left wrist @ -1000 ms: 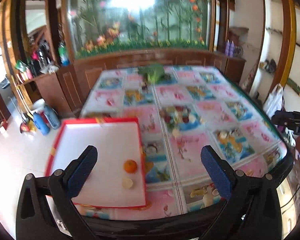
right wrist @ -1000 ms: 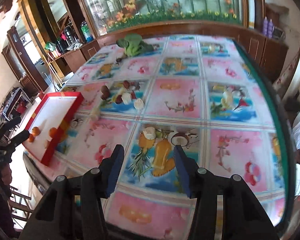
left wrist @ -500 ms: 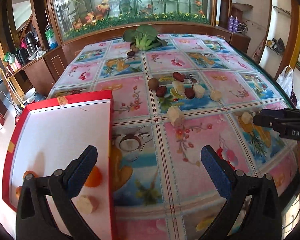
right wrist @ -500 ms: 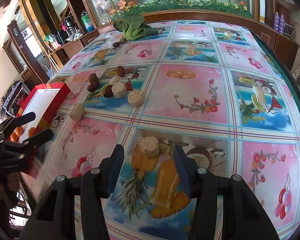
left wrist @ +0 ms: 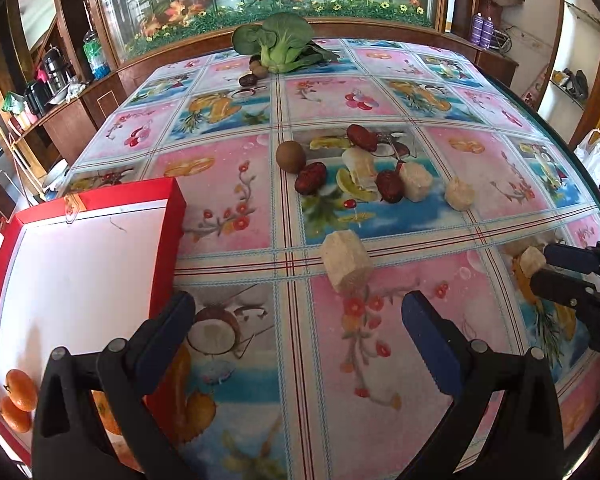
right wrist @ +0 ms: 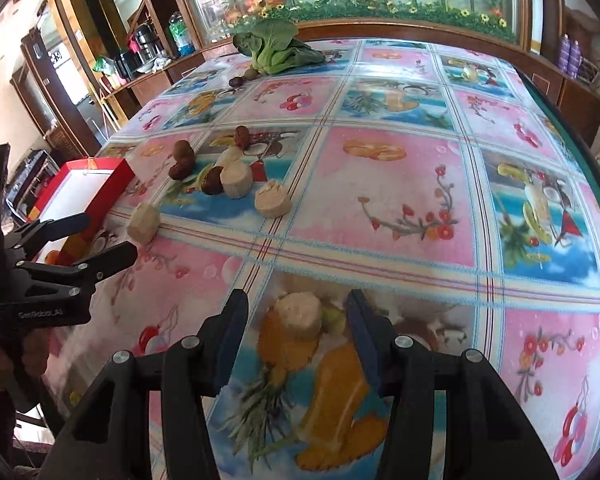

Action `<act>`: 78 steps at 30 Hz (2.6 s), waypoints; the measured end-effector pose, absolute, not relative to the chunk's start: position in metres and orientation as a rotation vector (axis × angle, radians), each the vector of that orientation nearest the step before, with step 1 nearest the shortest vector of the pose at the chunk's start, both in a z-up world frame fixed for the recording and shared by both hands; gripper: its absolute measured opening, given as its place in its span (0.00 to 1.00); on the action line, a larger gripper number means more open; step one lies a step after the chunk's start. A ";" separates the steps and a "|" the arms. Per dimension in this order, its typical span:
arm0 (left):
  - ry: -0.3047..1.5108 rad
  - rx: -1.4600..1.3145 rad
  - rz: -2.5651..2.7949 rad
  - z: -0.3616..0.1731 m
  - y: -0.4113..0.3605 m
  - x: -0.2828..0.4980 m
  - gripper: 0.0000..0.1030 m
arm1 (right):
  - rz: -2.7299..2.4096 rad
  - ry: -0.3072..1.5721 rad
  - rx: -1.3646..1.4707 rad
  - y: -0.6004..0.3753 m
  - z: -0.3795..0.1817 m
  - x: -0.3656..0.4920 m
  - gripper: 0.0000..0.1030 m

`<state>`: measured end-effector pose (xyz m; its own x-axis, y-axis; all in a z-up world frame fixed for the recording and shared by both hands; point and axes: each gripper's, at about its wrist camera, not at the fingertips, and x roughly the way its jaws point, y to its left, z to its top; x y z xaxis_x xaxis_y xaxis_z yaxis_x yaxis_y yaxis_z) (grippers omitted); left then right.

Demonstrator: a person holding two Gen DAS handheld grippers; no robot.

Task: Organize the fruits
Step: 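Lower both open tools toward the beige pieces on the tablecloth, then grasp a beige cube with the left tool while the right tool grasps a round beige slice, then carry the beige cube and round slice over the tray with both tools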

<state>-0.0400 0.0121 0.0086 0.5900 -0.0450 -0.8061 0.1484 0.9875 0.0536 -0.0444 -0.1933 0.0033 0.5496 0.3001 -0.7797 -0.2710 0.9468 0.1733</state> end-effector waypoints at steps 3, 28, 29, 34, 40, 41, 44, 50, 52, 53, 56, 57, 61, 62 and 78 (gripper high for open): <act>0.940 0.100 -0.114 0.008 0.014 -0.037 1.00 | 0.296 0.907 -0.043 -0.185 0.002 -0.045 0.24; 0.939 0.057 -0.121 -0.005 -0.004 -0.013 0.67 | 0.308 0.864 -0.011 -0.190 0.001 -0.050 0.21; 0.937 0.057 -0.119 -0.005 -0.004 -0.013 0.64 | 0.309 0.865 -0.006 -0.191 0.001 -0.050 0.21; 0.929 0.047 -0.118 -0.002 -0.002 -0.015 0.35 | 0.312 0.864 -0.006 -0.191 0.001 -0.049 0.21; 0.930 0.023 -0.126 -0.001 0.004 -0.019 0.28 | 0.314 0.859 0.004 -0.192 0.002 -0.049 0.21; 0.929 0.029 -0.124 0.000 0.004 -0.021 0.28 | 0.312 0.854 0.009 -0.192 0.002 -0.049 0.21; 0.922 0.025 -0.120 0.001 0.006 -0.027 0.28 | 0.306 0.826 0.024 -0.195 0.006 -0.051 0.21; 0.856 0.008 -0.128 0.022 0.013 -0.052 0.28 | 0.299 0.775 0.098 -0.199 0.015 -0.052 0.21; 0.824 0.002 -0.134 0.033 0.017 -0.062 0.28 | 0.301 0.770 0.123 -0.195 0.017 -0.050 0.21; 0.809 0.001 -0.136 0.037 0.020 -0.066 0.28 | 0.301 0.770 0.134 -0.193 0.017 -0.049 0.21; 0.761 -0.010 -0.134 0.055 0.031 -0.083 0.28 | 0.340 0.776 0.186 -0.175 0.019 -0.045 0.21; 0.743 -0.014 -0.131 0.061 0.036 -0.088 0.28 | 0.355 0.778 0.197 -0.168 0.019 -0.043 0.21; 0.672 -0.018 -0.090 0.084 0.066 -0.113 0.28 | 0.453 0.763 0.248 -0.126 0.027 -0.041 0.21; 0.660 -0.021 -0.078 0.088 0.072 -0.118 0.28 | 0.483 0.757 0.270 -0.116 0.029 -0.040 0.21; 0.617 -0.061 0.193 0.077 0.179 -0.150 0.28 | 0.771 0.820 0.301 0.039 0.029 -0.032 0.21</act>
<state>-0.1505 0.1787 0.0766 0.7982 0.1616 -0.5804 -0.1976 0.9803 0.0011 -0.0317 0.0387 0.0285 0.4355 0.7180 -0.5430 -0.4978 0.6947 0.5193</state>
